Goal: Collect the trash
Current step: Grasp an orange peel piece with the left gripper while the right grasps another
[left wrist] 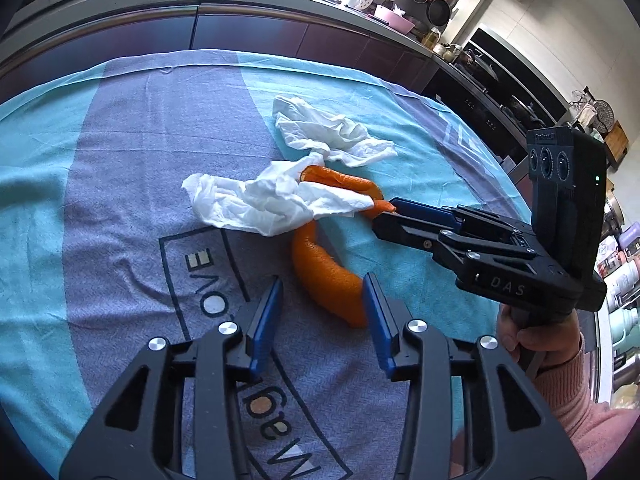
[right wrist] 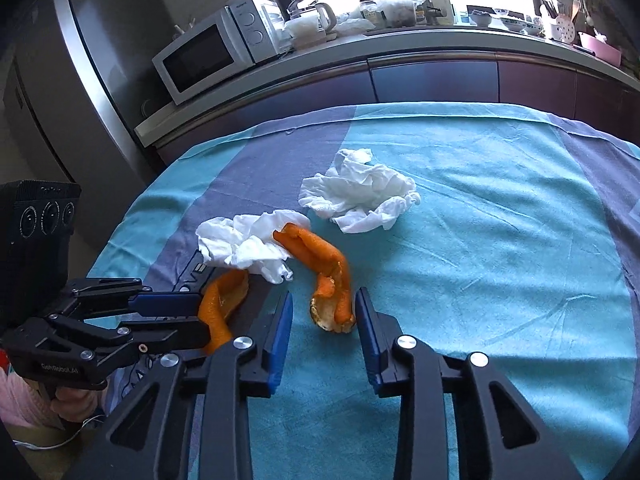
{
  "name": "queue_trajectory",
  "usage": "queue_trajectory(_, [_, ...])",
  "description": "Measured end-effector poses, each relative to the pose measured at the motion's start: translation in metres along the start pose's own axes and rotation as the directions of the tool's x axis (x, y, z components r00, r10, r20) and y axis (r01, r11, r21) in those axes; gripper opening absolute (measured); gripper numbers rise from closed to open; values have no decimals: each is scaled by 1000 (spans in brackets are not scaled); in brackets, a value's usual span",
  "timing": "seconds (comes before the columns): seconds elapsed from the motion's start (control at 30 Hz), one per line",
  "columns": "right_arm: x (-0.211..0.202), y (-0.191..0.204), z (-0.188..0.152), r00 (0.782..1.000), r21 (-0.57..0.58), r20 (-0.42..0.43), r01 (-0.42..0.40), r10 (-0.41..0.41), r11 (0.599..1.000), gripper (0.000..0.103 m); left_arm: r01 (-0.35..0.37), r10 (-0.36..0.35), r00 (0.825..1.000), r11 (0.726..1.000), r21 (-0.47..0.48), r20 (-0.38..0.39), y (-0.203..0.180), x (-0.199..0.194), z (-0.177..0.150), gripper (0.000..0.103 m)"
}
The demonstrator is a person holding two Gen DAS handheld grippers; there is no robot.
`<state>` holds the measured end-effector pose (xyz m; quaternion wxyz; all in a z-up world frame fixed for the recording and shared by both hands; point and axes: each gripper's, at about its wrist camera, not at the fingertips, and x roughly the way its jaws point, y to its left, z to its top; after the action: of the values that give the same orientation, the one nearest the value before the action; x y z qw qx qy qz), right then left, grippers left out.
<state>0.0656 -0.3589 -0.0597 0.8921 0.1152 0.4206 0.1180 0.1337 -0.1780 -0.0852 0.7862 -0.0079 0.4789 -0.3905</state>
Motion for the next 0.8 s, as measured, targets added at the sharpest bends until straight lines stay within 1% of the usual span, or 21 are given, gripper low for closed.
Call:
queue_trajectory(0.03, [2, 0, 1, 1000, 3, -6, 0, 0, 1000, 31, 3, -3, 1000, 1000, -5, 0, 1, 0, 0, 40])
queue_trajectory(0.07, [4, -1, 1, 1000, 8, -15, -2, 2, 1000, 30, 14, -14, 1000, 1000, -12, -2, 2, 1, 0, 35])
queue_trajectory(0.1, [4, -2, 1, 1000, 11, -16, 0, 0, 1000, 27, 23, -23, 1000, 1000, -17, -4, 2, 1, 0, 30])
queue_trajectory(0.13, [4, -3, 1, 1000, 15, -14, 0, 1, 1000, 20, 28, -28, 1000, 999, -20, -5, 2, 0, 0, 29])
queue_trajectory(0.23, [0, -7, -2, 1000, 41, 1, 3, -3, 999, 16, 25, -25, 1000, 999, -20, 1, 1, -2, -3, 27])
queue_trajectory(0.53, [-24, -15, -13, 997, 119, 78, -7, -2, 993, 13, 35, -35, 999, 999, -2, 21, 0, -20, -17, 24])
queue_trajectory(0.73, [-38, -12, -16, 992, 146, 123, -39, 21, 989, 13, 38, -37, 998, 999, -14, 47, 13, -43, -30, 24])
queue_trajectory(0.8, [-42, -7, -16, 990, 145, 138, -51, 30, 988, 13, 23, -22, 998, 1000, -19, 63, 20, -53, -36, 24])
